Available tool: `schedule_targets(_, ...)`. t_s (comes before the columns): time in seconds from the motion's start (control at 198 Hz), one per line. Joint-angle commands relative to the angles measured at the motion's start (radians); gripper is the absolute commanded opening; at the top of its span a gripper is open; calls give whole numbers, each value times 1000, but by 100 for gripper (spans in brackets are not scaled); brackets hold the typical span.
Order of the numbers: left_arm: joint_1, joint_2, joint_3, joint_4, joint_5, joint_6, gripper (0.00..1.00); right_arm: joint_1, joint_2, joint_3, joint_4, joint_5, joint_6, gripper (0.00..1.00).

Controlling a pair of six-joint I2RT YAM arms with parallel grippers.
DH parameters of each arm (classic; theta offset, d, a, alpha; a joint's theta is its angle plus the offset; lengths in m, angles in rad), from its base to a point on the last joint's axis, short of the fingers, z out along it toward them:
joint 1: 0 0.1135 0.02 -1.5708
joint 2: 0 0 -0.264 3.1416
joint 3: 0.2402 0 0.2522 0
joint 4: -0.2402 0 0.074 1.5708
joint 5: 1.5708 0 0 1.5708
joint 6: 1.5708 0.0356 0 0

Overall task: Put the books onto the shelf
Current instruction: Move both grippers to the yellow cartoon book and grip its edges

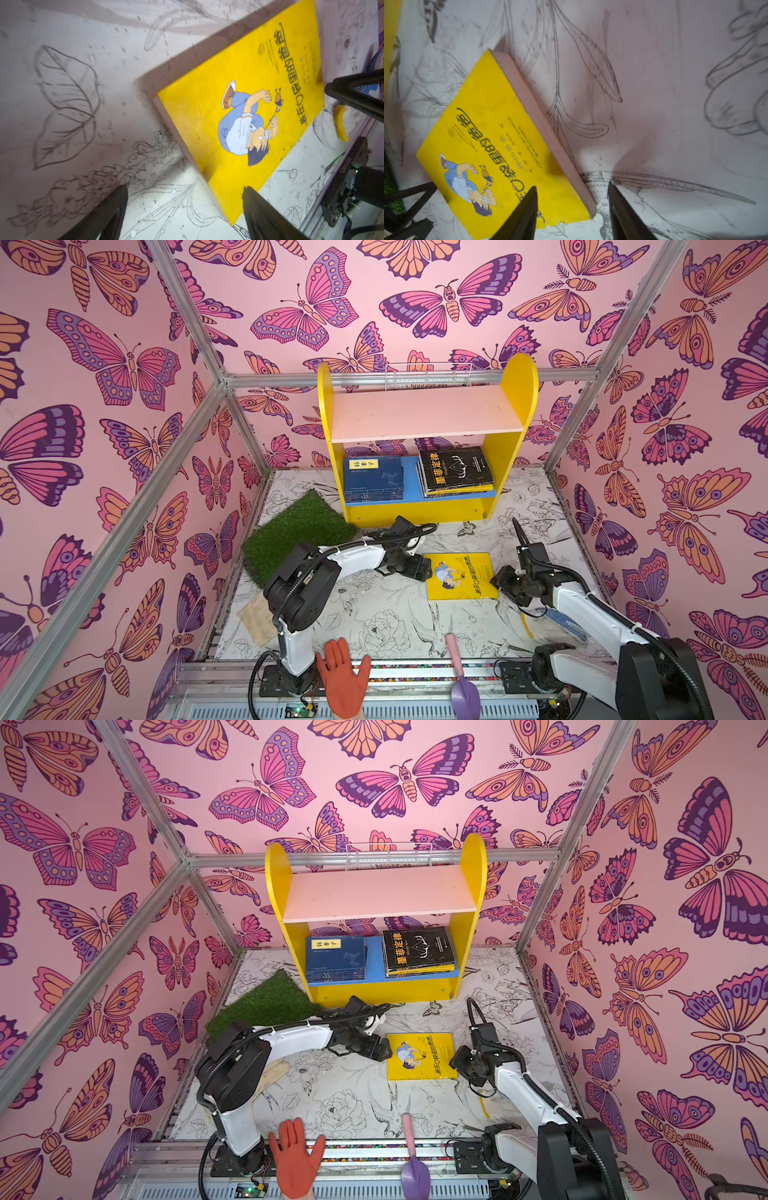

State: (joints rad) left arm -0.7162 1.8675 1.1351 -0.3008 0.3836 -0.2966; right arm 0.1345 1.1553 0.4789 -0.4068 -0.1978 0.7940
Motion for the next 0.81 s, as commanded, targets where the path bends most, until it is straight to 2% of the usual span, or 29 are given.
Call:
schedule_targets(0.0, -26, 35, 34, -82, 69, 73, 88, -3, 73, -29, 8, -117, -42, 54)
schedule_targets(0.197, -42, 82, 69, -115, 66, 87, 86, -4, 145, -14, 81, -217, -75, 51)
schedule_targets(0.389, -33, 118, 81, -135, -5, 49, 84, 0, 106, -28, 240, -343, -3, 49)
schedule_targets(0.616, -9, 147, 83, -139, -27, 11, 80, 9, 40, -5, 336, -399, 46, 47)
schedule_targets(0.803, -8, 158, 86, -139, -18, 7, 80, 45, 3, 36, 326, -415, 41, 43)
